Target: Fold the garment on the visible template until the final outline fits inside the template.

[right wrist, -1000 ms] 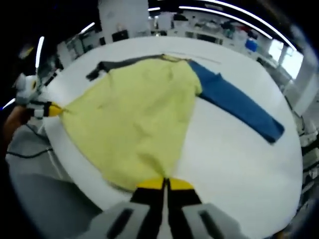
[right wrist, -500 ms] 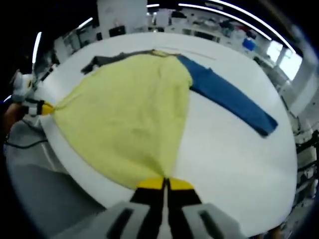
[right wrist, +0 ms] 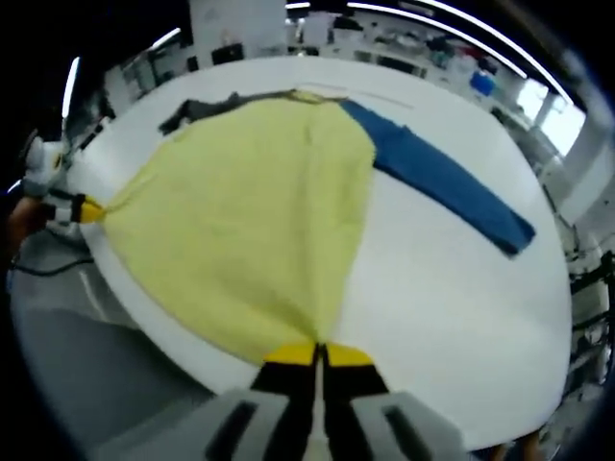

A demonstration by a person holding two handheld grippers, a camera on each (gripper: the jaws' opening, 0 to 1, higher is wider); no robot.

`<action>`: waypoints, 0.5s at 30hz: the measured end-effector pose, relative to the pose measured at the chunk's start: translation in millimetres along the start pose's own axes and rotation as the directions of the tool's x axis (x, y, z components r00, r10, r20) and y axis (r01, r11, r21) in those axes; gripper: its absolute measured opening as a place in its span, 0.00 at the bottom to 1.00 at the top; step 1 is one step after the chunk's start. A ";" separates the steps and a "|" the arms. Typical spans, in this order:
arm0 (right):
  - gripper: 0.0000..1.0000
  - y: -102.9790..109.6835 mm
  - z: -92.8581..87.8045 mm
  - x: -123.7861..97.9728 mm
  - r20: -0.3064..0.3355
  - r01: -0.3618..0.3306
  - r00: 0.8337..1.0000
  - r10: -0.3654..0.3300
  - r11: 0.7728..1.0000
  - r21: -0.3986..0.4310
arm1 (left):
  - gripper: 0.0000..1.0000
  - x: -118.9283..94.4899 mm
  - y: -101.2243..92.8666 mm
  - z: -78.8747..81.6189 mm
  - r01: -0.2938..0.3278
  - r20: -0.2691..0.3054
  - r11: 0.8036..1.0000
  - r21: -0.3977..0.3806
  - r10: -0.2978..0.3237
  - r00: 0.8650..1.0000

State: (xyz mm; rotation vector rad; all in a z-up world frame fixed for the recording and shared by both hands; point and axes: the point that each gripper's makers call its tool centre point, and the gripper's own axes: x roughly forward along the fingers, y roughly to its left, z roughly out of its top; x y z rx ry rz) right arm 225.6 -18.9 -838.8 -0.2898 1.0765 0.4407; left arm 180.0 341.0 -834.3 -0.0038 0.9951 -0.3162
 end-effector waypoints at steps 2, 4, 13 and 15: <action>0.00 0.0 -1.0 0.2 0.000 0.000 1.000 0.000 1.000 0.003 | 0.00 0.0 -0.5 -1.0 -0.001 -0.002 1.000 -0.004 0.001 1.000; 0.00 0.5 -1.8 0.5 -0.001 -0.004 1.000 0.004 1.000 0.007 | 0.00 0.5 0.0 -1.6 -0.005 0.000 1.000 0.002 0.005 1.000; 0.19 5.9 3.3 -0.7 0.057 -0.071 0.996 0.066 0.993 0.094 | 0.26 -1.4 -4.8 13.5 0.024 0.108 1.000 0.013 -0.025 0.994; 0.32 7.6 5.5 -0.6 0.068 -0.086 0.994 0.080 0.992 0.095 | 0.37 -2.6 -5.4 18.9 0.022 0.136 0.999 0.035 -0.026 0.990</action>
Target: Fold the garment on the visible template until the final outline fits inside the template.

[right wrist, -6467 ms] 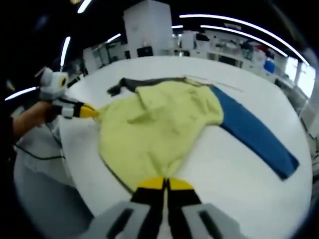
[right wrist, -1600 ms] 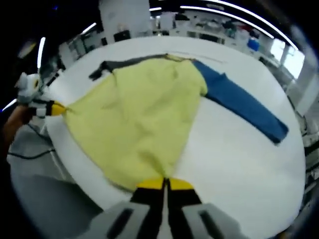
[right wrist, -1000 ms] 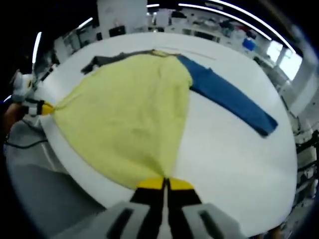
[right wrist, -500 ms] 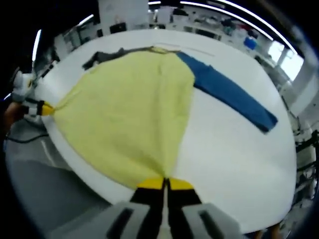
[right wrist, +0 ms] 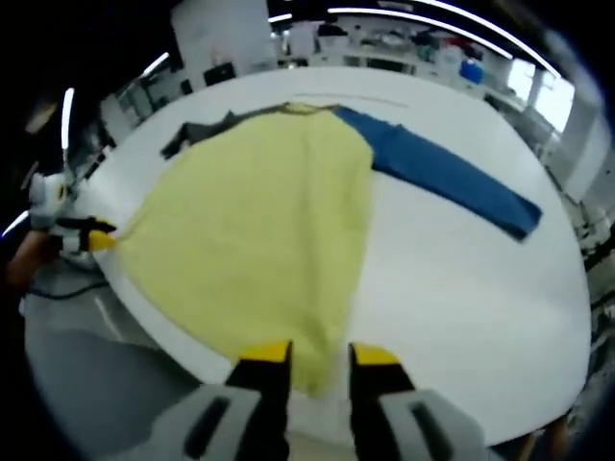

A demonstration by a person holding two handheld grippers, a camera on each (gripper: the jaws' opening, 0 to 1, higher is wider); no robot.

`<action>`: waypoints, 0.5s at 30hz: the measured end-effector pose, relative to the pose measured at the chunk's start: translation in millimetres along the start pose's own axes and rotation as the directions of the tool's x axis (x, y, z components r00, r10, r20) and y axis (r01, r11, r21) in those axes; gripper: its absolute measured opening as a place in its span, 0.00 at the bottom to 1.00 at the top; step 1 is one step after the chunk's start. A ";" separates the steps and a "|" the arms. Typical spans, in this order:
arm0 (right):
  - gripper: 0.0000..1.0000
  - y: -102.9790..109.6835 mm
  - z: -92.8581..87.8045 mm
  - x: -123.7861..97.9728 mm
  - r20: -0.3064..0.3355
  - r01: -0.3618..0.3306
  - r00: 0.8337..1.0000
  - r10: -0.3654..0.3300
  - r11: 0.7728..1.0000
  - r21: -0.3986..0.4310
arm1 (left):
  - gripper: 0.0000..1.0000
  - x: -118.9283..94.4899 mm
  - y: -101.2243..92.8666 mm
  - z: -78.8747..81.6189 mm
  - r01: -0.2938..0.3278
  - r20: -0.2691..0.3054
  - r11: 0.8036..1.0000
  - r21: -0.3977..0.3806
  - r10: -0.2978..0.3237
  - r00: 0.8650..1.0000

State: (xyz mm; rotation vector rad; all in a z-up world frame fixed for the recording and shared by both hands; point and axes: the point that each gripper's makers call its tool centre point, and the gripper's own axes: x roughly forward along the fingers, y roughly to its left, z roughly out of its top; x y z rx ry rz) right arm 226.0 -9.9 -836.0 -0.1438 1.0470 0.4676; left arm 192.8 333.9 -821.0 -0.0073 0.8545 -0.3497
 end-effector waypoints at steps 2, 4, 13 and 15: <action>0.42 5.6 7.2 -0.7 0.041 -0.029 0.999 0.030 0.999 -0.019 | 0.45 -0.1 -2.3 6.0 0.002 0.027 0.999 0.040 -0.003 1.000; 0.53 9.2 12.0 -2.9 0.067 -0.051 0.996 0.052 0.999 -0.013 | 0.55 -0.1 -4.9 9.1 0.009 0.039 0.999 0.049 -0.011 0.999; 0.84 -2.5 30.2 -6.7 0.150 -0.067 0.986 0.069 0.998 -0.019 | 0.77 0.9 -12.7 28.8 0.021 0.123 0.995 0.098 -0.033 0.992; 0.87 -11.3 32.1 -5.9 0.157 -0.053 0.986 0.057 0.998 -0.027 | 0.79 -0.6 -8.8 35.0 0.024 0.149 0.995 0.097 -0.039 0.988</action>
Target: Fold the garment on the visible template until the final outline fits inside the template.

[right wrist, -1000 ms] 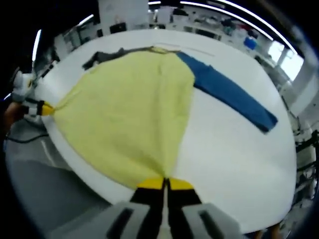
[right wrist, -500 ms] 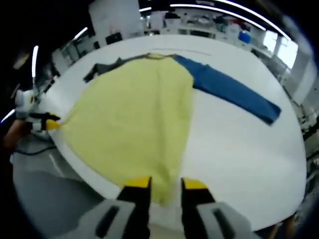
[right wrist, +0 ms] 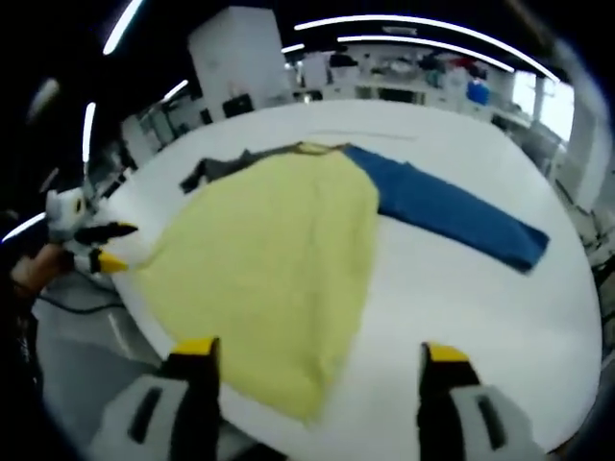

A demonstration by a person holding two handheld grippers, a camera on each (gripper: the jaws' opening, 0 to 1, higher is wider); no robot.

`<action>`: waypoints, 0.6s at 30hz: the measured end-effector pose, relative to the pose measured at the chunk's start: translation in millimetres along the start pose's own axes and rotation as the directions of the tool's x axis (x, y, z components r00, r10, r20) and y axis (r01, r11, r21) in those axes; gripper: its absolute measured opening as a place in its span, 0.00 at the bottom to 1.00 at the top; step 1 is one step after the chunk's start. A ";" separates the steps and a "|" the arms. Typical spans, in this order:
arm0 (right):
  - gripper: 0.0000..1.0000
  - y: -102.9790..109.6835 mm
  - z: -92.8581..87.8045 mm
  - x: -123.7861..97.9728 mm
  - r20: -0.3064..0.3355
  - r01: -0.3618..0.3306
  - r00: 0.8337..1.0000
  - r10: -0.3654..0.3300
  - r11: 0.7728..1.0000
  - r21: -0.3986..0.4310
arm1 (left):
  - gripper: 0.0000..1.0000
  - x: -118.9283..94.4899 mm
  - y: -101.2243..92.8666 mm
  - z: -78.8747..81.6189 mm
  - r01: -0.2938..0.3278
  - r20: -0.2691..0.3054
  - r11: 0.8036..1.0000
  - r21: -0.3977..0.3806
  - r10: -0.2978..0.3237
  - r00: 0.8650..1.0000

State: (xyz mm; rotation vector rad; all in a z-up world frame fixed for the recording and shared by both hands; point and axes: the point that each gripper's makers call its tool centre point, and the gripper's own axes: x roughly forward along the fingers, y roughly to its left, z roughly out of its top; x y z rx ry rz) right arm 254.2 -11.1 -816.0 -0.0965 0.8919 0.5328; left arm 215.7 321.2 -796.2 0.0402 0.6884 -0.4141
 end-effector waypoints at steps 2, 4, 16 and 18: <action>0.90 -9.9 2.9 -0.2 0.014 0.008 1.000 -0.008 1.000 0.004 | 0.84 -1.1 3.7 7.1 -0.002 0.029 1.000 -0.010 0.002 1.000; 0.92 -20.9 8.4 -1.1 0.040 0.016 0.999 -0.017 1.000 0.013 | 0.89 -2.3 6.0 13.2 -0.007 0.050 1.000 -0.006 0.007 0.999; 0.96 -97.9 38.5 -9.6 0.158 0.111 0.980 -0.121 0.991 0.071 | 0.99 -0.4 6.2 17.5 -0.010 0.052 1.000 -0.018 0.011 0.999; 0.95 -111.8 42.7 -10.7 0.164 0.121 0.977 -0.136 0.988 0.095 | 0.99 -0.4 6.4 18.9 -0.011 0.055 1.000 -0.016 0.012 0.998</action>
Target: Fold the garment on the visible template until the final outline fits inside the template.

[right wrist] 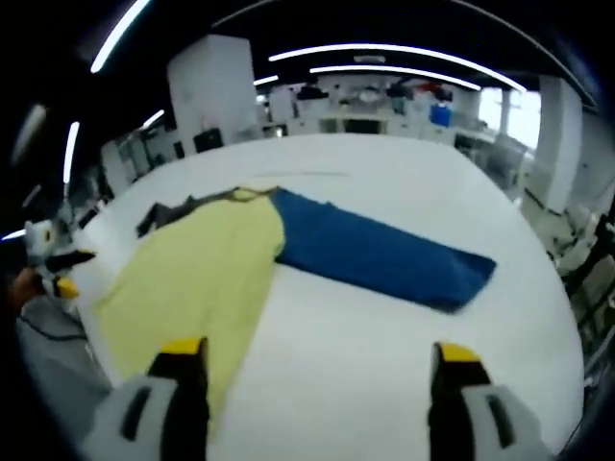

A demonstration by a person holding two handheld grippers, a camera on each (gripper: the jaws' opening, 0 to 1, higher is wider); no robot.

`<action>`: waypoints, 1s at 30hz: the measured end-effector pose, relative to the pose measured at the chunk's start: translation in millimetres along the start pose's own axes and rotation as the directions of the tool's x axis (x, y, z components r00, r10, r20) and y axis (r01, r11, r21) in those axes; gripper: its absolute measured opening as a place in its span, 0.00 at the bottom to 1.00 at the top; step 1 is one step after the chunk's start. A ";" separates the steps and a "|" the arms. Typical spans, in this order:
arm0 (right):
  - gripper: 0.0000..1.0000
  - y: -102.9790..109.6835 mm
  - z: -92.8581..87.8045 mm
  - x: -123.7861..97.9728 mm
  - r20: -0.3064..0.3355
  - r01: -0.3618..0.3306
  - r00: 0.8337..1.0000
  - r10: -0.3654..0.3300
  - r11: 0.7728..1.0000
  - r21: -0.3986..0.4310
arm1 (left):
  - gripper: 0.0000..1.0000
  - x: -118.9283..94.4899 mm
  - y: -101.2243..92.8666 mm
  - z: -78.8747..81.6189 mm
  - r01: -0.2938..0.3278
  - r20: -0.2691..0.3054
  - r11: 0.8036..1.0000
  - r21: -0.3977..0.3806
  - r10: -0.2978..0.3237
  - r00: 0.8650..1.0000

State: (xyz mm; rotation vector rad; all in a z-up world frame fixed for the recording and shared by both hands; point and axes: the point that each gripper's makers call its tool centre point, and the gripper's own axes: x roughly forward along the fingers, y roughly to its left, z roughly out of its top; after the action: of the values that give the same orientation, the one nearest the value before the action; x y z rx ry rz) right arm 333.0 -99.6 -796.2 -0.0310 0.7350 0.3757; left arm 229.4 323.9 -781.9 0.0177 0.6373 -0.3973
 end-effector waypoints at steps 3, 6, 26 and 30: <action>0.93 -27.4 10.3 5.6 0.024 0.018 1.000 -0.019 0.999 0.041 | 0.99 0.0 1.4 3.6 -0.002 0.013 1.000 -0.004 0.002 1.000; 0.89 -47.5 14.8 9.3 0.031 0.048 0.998 -0.051 0.996 0.075 | 0.99 -1.1 0.5 8.0 0.000 0.024 1.000 -0.008 0.001 1.000; 0.43 -149.3 17.9 45.7 -0.013 0.226 0.974 -0.227 0.963 0.148 | 0.92 -11.7 3.8 31.5 -0.044 0.107 0.999 -0.008 0.045 0.993; 0.26 -155.3 18.2 47.7 -0.017 0.275 0.961 -0.276 0.949 0.153 | 0.90 -11.2 2.2 30.3 -0.045 0.104 0.999 -0.006 0.045 0.994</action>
State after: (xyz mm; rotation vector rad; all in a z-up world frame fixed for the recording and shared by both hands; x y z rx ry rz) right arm 430.8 -226.1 -830.1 0.0127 0.7417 0.0510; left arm 239.4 325.8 -751.1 0.0075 0.5342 -0.3510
